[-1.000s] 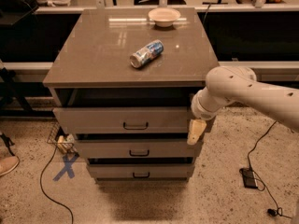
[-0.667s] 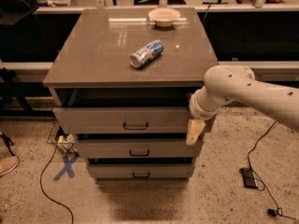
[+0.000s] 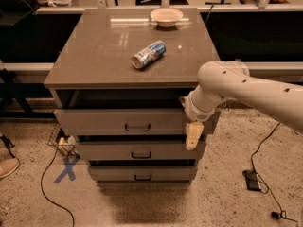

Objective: Open top drawer

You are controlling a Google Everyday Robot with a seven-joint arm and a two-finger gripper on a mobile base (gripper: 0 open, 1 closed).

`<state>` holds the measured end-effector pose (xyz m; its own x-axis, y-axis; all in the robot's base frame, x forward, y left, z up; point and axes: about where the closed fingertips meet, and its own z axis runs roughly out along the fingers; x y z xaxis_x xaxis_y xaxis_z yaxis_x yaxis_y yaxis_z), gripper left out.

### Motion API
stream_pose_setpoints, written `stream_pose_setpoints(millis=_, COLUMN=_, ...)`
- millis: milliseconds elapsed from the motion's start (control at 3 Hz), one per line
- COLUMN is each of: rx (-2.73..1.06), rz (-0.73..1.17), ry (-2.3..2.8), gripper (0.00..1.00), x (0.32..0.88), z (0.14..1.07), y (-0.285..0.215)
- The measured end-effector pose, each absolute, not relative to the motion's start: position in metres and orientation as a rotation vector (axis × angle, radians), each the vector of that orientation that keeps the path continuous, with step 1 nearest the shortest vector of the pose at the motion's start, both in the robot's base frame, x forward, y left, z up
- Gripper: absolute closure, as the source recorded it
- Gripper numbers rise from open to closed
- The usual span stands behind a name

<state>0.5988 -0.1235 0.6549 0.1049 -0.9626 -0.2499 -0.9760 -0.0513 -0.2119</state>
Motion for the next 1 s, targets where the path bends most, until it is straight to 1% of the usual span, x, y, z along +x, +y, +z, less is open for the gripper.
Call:
stream_pose_setpoints(millis=333, rx=-2.118, rz=0.087, ry=1.887, gripper=0.19, x=0.595, z=0.651, y=-0.116)
stream_pose_setpoints(millis=667, rx=-2.151, rz=0.093, ry=1.859, gripper=0.42, x=0.590, z=0.655, y=-0.110)
stream_pose_setpoints(millis=1000, rx=-2.162, rz=0.054, ry=1.803, gripper=0.66, x=0.578, z=0.674, y=-0.106)
